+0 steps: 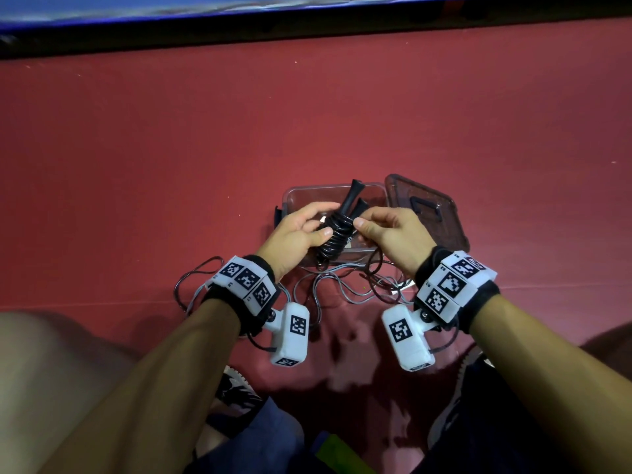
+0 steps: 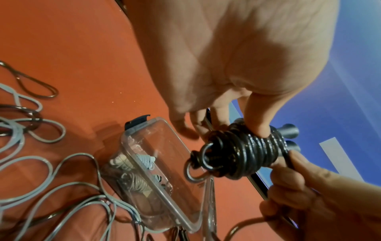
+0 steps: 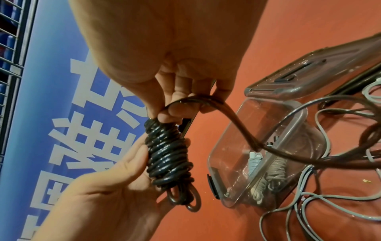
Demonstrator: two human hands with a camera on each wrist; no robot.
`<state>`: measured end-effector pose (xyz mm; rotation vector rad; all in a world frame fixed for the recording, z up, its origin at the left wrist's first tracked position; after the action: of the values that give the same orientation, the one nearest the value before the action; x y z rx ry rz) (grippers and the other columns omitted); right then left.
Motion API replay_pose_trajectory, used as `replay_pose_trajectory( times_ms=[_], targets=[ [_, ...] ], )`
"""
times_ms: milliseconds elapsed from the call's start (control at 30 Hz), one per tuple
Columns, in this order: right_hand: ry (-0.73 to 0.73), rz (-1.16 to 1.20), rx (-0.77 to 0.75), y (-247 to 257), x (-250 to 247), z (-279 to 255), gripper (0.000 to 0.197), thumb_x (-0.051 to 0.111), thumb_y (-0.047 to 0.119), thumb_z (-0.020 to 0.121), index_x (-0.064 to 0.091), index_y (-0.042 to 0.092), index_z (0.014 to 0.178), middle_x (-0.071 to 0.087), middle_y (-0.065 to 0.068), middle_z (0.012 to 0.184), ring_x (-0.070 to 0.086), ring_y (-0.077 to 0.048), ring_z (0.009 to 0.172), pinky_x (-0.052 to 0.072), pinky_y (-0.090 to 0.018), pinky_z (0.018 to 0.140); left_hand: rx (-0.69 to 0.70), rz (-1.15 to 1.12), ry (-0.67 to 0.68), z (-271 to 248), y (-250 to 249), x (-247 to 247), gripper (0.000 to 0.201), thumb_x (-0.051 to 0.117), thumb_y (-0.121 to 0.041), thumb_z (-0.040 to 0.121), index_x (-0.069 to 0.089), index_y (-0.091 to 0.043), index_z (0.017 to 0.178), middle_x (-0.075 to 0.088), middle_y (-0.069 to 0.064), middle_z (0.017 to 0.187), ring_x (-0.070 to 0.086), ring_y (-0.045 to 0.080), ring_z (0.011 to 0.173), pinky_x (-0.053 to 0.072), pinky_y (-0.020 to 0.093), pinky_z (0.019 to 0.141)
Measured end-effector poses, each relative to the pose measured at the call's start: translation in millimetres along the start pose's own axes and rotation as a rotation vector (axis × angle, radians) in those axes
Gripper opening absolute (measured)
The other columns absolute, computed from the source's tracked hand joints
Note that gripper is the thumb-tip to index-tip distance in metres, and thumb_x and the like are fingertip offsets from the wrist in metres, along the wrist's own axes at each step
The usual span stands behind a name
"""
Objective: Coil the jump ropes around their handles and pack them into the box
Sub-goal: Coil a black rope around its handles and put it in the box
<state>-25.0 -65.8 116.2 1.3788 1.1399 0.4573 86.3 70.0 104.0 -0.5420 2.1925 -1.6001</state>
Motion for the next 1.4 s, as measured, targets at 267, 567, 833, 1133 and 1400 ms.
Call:
replay_pose_trajectory(
  times_ms=[267,567,833,1133,1400],
  targets=[
    [-0.08,0.076,0.029,-7,4,4,0.022,0.066,0.018,0.095,0.059,0.016,0.074,0.068,-0.008,0.07,0.057,-0.013,0.063,0.046,-0.029,0.069,0.036,0.077,0.047,0,-6,10,0.051,0.075,-0.024,0.087,0.058,-0.043,0.131,0.066,0.002,0.133,0.06,0.013,0.126,0.043,0.033,0.113],
    [-0.072,-0.082,-0.006,-15,8,5,0.032,0.067,0.047,0.087,0.063,0.018,0.074,0.07,-0.005,0.072,0.061,-0.017,0.065,0.051,-0.037,0.071,0.053,0.358,-0.047,6,9,6,0.06,0.079,-0.062,0.063,0.059,-0.066,0.12,0.058,0.004,0.107,0.066,0.02,0.109,0.049,0.046,0.106],
    [0.08,0.013,-0.106,0,11,5,0.007,0.06,0.004,0.096,0.065,0.007,0.093,0.061,-0.007,0.081,0.055,-0.013,0.076,0.046,-0.026,0.078,-0.046,0.09,-0.116,8,10,-7,0.039,0.072,0.0,0.09,0.055,0.0,0.125,0.071,0.017,0.111,0.07,0.015,0.089,0.057,0.029,0.081],
    [0.033,-0.041,-0.164,-1,7,7,0.017,0.064,0.016,0.095,0.064,0.02,0.079,0.064,0.002,0.073,0.055,-0.011,0.07,0.048,-0.034,0.076,-0.028,0.096,-0.098,6,8,1,0.073,0.095,-0.03,0.06,0.061,-0.015,0.123,0.069,0.016,0.12,0.074,0.022,0.102,0.059,0.038,0.092],
    [-0.046,-0.083,-0.075,-12,0,13,0.026,0.065,0.055,0.083,0.07,0.03,0.085,0.066,0.007,0.071,0.057,-0.008,0.066,0.051,-0.038,0.073,0.01,0.03,-0.053,0,-4,3,0.035,0.078,-0.009,0.084,0.074,-0.018,0.117,0.077,0.003,0.109,0.072,0.019,0.106,0.052,0.034,0.102]
  ],
)
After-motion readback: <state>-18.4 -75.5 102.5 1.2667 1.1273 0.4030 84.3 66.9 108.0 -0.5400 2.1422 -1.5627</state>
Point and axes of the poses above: each hand's wrist, its own z-axis towards the middle knuckle, its own x-axis out of the palm, y = z × x, the point moved 5 cm from there along z, towards the middle knuckle
